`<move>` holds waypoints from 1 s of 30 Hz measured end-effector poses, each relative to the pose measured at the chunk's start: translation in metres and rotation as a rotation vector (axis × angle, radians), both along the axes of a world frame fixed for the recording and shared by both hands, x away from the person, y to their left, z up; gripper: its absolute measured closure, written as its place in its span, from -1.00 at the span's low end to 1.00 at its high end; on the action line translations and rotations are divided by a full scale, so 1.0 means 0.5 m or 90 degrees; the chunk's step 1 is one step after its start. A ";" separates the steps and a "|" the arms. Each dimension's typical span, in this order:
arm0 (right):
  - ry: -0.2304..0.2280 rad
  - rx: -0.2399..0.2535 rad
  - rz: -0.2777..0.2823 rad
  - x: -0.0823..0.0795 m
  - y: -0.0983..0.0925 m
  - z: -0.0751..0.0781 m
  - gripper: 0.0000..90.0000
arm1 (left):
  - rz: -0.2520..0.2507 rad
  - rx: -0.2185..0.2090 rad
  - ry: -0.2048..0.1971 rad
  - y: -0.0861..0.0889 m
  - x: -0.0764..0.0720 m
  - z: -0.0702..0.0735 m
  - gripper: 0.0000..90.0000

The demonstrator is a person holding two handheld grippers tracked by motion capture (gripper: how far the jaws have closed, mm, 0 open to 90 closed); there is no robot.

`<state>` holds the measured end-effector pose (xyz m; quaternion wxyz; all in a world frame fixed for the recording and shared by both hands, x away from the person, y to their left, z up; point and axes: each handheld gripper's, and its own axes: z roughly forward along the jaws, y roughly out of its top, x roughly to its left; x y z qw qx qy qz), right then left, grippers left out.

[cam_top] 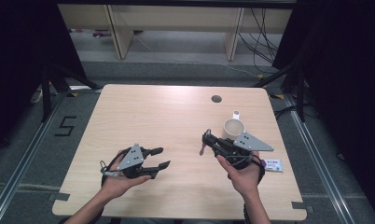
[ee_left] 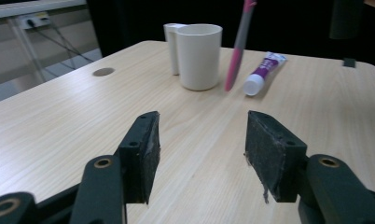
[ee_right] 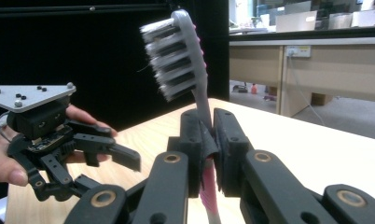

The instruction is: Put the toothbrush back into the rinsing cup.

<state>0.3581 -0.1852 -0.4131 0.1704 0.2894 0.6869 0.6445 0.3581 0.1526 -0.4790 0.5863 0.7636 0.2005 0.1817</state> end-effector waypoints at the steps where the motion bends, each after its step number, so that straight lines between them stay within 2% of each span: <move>1: -0.012 -0.008 -0.006 0.003 -0.003 0.001 0.85 | 0.010 -0.001 0.000 0.008 -0.001 -0.002 -0.01; 2: -0.011 0.002 -0.008 0.002 -0.003 0.002 0.85 | 0.015 -0.014 0.000 0.013 -0.001 -0.006 -0.01; 4: -0.021 -0.008 -0.013 0.005 -0.010 0.005 0.85 | 0.035 -0.012 0.003 0.028 -0.003 -0.010 -0.02; 5: -0.015 -0.004 -0.017 0.003 -0.012 0.007 0.85 | 0.038 -0.022 0.001 0.031 -0.002 -0.014 -0.02; 6: -0.013 -0.004 -0.021 0.003 -0.014 0.008 0.85 | 0.048 -0.017 0.003 0.038 -0.004 -0.015 -0.02; 8: -0.011 -0.007 -0.024 0.003 -0.018 0.009 0.85 | 0.063 -0.023 0.003 0.048 -0.005 -0.021 -0.03; 12: -0.018 -0.005 -0.033 0.006 -0.025 0.013 0.85 | 0.088 -0.041 0.002 0.060 -0.005 -0.032 -0.06; 15: -0.015 -0.006 -0.045 0.007 -0.032 0.016 0.85 | 0.101 -0.053 -0.009 0.065 -0.002 -0.040 -0.07; 16: -0.013 -0.004 -0.045 0.006 -0.034 0.018 0.85 | 0.110 -0.047 -0.008 0.067 -0.003 -0.042 -0.07; 19: -0.008 -0.004 -0.059 0.006 -0.041 0.021 0.85 | 0.117 -0.052 -0.011 0.067 0.001 -0.052 -0.08; 20: -0.009 -0.006 -0.058 0.007 -0.042 0.022 0.85 | 0.119 -0.040 -0.007 0.069 0.001 -0.054 -0.08; 21: -0.021 -0.010 -0.065 0.009 -0.046 0.022 0.85 | 0.119 -0.040 -0.007 0.069 0.002 -0.057 -0.08; 23: -0.014 -0.011 -0.070 0.009 -0.049 0.023 0.85 | 0.118 -0.049 -0.008 0.068 0.005 -0.063 -0.08; 25: -0.011 -0.013 -0.075 0.010 -0.053 0.024 0.85 | 0.123 -0.038 -0.005 0.070 0.005 -0.065 -0.08; 26: -0.011 -0.007 -0.074 0.011 -0.053 0.023 0.85 | 0.120 -0.051 -0.006 0.068 0.007 -0.069 -0.09; 27: -0.006 -0.004 -0.080 0.011 -0.053 0.024 0.85 | 0.125 -0.038 -0.002 0.070 0.005 -0.069 -0.09; 30: -0.010 -0.011 -0.083 0.014 -0.058 0.026 0.85 | 0.127 -0.045 -0.005 0.071 0.006 -0.073 -0.09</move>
